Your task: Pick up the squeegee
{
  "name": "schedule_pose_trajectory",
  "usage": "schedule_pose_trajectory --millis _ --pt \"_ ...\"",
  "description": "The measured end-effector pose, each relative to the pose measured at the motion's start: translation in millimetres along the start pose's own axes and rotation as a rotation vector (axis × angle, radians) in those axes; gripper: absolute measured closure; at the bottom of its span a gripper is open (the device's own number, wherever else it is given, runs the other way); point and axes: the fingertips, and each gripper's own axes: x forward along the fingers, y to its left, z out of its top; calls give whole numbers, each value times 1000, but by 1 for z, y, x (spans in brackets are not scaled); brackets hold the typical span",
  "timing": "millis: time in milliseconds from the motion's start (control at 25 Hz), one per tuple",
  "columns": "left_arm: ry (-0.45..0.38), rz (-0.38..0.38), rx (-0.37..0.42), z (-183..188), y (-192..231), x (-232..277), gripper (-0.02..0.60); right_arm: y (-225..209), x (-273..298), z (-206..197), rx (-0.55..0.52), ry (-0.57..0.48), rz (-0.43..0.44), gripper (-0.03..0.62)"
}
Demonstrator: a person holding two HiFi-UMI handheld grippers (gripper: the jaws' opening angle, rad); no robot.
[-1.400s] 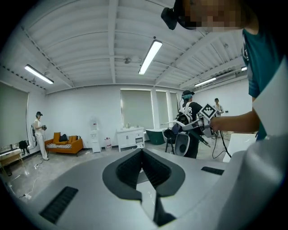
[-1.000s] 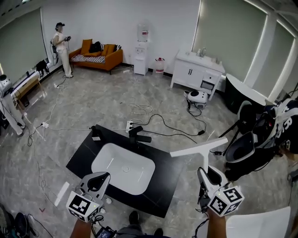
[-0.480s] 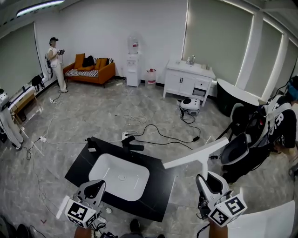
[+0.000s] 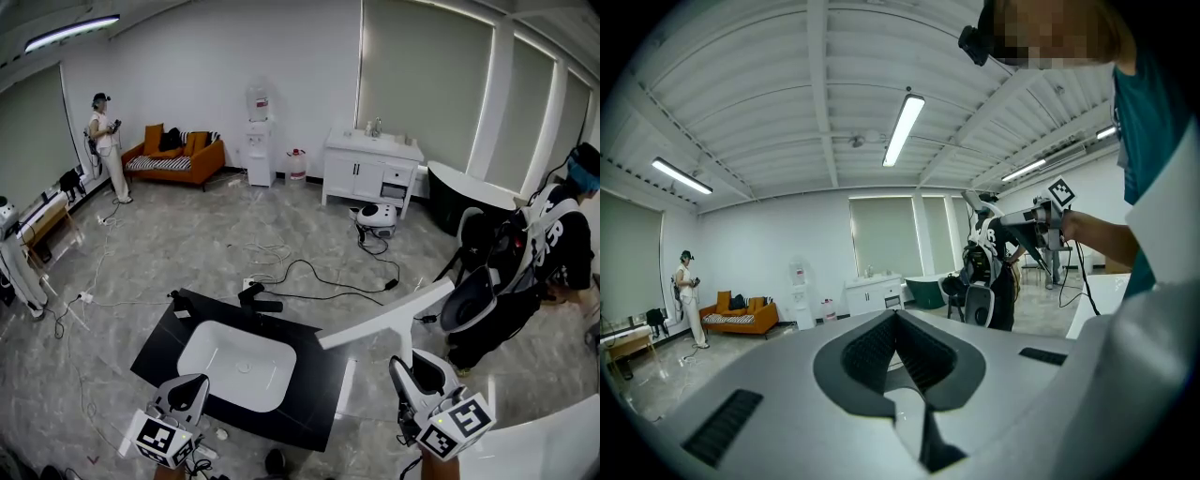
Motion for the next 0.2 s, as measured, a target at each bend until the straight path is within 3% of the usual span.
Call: schedule_pose_trajectory --millis 200 --pt "2 1 -2 -1 -14 0 575 -6 -9 -2 -1 5 3 493"
